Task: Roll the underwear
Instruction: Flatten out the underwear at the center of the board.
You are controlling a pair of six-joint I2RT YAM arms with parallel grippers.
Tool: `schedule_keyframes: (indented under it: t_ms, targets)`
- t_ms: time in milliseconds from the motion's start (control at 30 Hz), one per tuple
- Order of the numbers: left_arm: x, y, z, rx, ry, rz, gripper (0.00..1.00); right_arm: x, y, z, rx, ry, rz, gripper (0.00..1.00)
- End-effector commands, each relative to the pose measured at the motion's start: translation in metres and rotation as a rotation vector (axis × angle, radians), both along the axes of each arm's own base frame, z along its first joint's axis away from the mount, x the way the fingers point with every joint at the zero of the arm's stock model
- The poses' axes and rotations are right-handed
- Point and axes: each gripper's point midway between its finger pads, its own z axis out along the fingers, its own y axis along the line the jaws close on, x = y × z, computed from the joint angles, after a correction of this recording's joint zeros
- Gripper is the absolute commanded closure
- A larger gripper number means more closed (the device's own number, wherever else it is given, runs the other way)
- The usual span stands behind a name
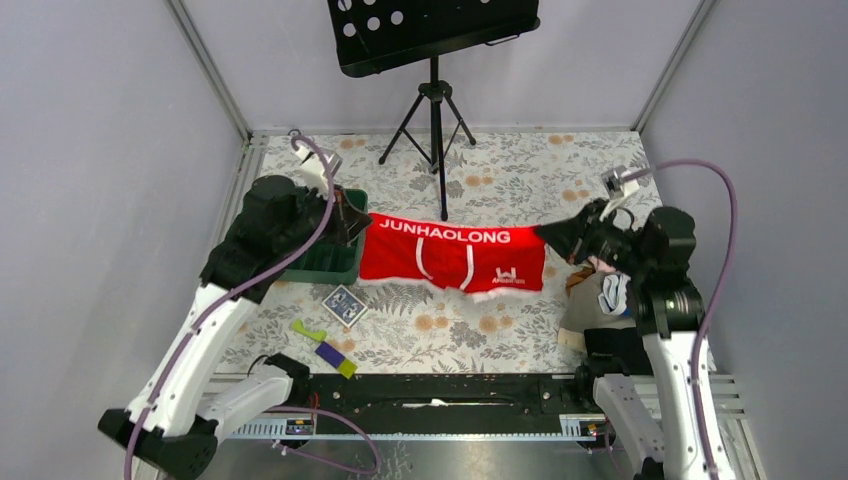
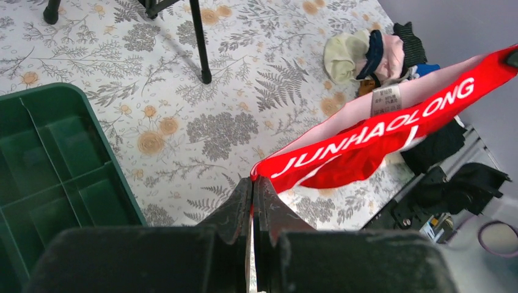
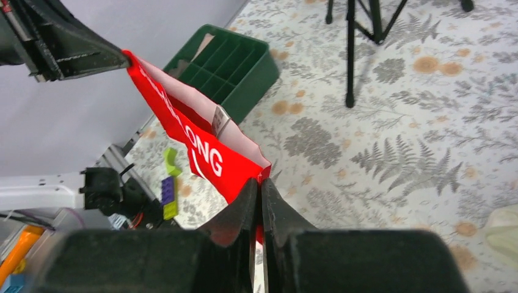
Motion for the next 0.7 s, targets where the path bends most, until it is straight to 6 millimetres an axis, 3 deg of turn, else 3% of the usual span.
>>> schedule_keyframes:
  t_ms: [0,100,200,233,300,333,400,467,533,600,667]
  targets:
    - [-0.023,0.002,-0.018,0.008,0.057,-0.054,1.0,-0.036,0.007,-0.029,0.042,0.138,0.045,1.0]
    - [0.0,-0.005,-0.047,0.01,0.116,-0.001,1.0,-0.015,-0.005,-0.058,-0.009,0.184,-0.048,1.0]
    - [0.046,-0.012,-0.086,0.055,0.142,0.092,1.0,0.027,-0.012,-0.097,-0.028,0.237,-0.12,1.0]
    - [0.066,-0.014,-0.098,0.071,0.144,0.128,0.92,0.046,-0.019,-0.118,-0.042,0.266,-0.173,0.92]
    - [0.107,-0.018,-0.134,0.143,0.196,0.196,0.71,0.09,-0.038,-0.161,-0.104,0.33,-0.301,0.62]
    - [0.128,-0.018,-0.146,0.185,0.207,0.23,0.64,0.114,-0.049,-0.181,-0.14,0.37,-0.367,0.54]
    - [0.16,-0.015,-0.155,0.196,0.209,0.298,0.57,0.154,-0.072,-0.182,-0.132,0.345,-0.468,0.48]
    - [0.173,-0.02,-0.14,0.169,0.168,0.285,0.52,0.173,-0.083,-0.162,-0.161,0.323,-0.495,0.48]
    - [0.171,-0.027,-0.126,0.155,0.149,0.229,0.51,0.172,-0.078,-0.148,-0.166,0.339,-0.456,0.48]
    - [0.159,-0.034,-0.128,0.149,0.171,0.165,0.5,0.162,-0.068,-0.145,-0.159,0.354,-0.408,0.49]
    - [0.142,-0.042,-0.141,0.154,0.214,0.063,0.51,0.145,-0.059,-0.161,-0.183,0.394,-0.342,0.51]
